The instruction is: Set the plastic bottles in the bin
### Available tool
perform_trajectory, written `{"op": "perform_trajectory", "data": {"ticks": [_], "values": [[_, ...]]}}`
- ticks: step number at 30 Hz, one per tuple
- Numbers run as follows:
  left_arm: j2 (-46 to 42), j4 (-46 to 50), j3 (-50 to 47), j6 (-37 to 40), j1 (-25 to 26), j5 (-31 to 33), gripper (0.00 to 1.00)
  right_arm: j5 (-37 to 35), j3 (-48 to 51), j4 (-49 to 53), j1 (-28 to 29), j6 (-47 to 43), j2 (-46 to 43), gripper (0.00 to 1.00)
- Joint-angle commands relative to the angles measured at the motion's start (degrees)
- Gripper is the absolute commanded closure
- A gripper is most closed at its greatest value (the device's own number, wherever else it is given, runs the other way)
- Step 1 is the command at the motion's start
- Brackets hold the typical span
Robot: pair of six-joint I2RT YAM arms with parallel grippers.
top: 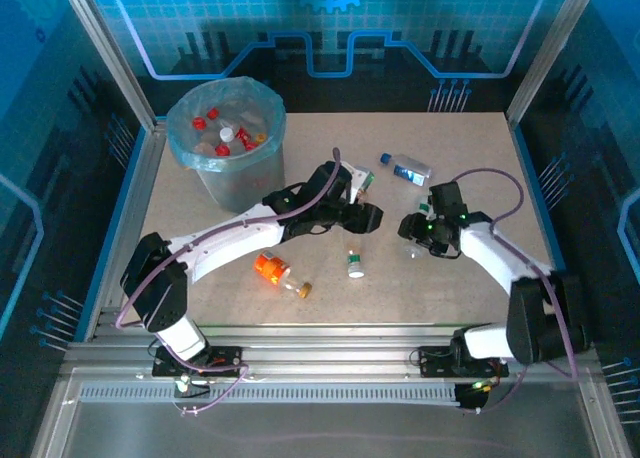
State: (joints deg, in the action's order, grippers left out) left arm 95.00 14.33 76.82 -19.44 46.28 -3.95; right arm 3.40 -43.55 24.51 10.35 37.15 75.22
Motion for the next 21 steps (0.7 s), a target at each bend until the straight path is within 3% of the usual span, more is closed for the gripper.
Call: {"op": "perform_trajectory", "data": {"ticks": [1,8,13,21], "values": [[-1.31,1.28,3.33,-2.93,-0.64,-1.31,0.37,-1.53,1.99,2.92,2.1,-2.64,-7.18,0.47],[-1.74,0.04,8.18,-7.64,-4.71,-4.95,0.37,1.68,5.83,2.34,5.58,-5.64,-24.89,0.49],[-3.43,-7.74,7.26,-11.68,-6.48,-7.72,0.35,8.37,8.03,-2.18,6.95,-6.31,-34.21,0.5],[-4.93,-13.32,8.67,-13.61,-7.0,-12.92,0.31,15.89,6.38,-9.11,10.51,-9.85,-37.8,0.49]]}}
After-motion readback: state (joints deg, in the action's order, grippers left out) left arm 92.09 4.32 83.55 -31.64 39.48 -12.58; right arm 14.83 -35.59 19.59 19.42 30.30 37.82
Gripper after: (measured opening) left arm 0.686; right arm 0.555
